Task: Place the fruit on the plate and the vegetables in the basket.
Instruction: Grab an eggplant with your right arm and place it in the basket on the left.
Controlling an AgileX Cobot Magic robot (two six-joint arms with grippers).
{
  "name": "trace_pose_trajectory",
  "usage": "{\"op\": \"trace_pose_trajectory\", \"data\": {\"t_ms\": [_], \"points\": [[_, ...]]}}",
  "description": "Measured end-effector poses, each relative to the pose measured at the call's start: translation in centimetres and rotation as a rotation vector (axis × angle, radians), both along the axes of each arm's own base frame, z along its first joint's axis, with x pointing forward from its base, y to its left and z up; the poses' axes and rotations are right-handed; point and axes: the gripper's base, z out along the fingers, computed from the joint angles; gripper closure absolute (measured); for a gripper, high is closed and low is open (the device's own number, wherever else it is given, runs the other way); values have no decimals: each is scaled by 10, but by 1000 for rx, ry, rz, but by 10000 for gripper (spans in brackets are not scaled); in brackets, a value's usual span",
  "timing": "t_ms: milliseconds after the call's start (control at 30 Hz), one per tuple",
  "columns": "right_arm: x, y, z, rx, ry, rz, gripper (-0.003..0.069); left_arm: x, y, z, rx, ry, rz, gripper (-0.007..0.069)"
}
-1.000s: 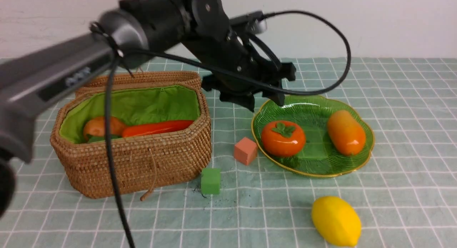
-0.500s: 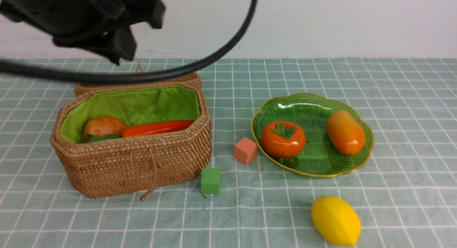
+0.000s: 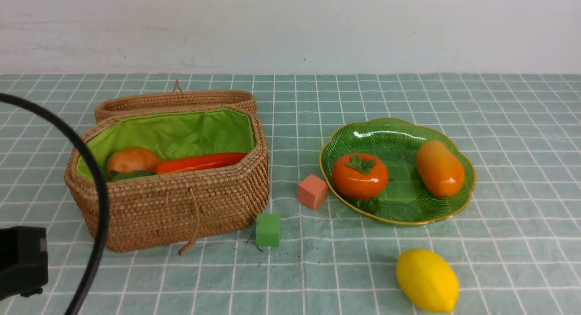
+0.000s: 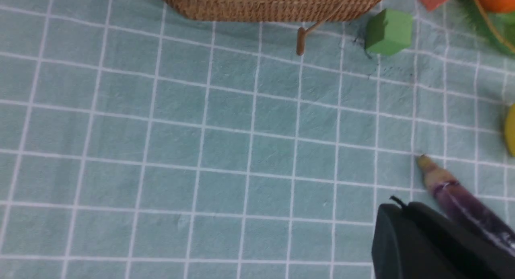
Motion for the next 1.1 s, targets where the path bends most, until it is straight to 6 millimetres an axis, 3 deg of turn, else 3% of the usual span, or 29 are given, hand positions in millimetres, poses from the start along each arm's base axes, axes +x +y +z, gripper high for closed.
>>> {"op": "trace_pose_trajectory", "data": {"t_ms": [433, 600, 733, 867, 1100], "points": [[0, 0, 0, 0, 0, 0, 419, -2, 4, 0, -6, -61, 18, 638], [0, 0, 0, 0, 0, 0, 419, 6, 8, 7, 34, -222, 18, 638], [0, 0, 0, 0, 0, 0, 419, -5, 20, 9, 96, -545, -55, 638], [0, 0, 0, -1, 0, 0, 419, -21, 33, -9, 159, -758, -55, 638], [0, 0, 0, -1, 0, 0, 419, -49, 50, -87, 258, -903, 110, 638]]}}
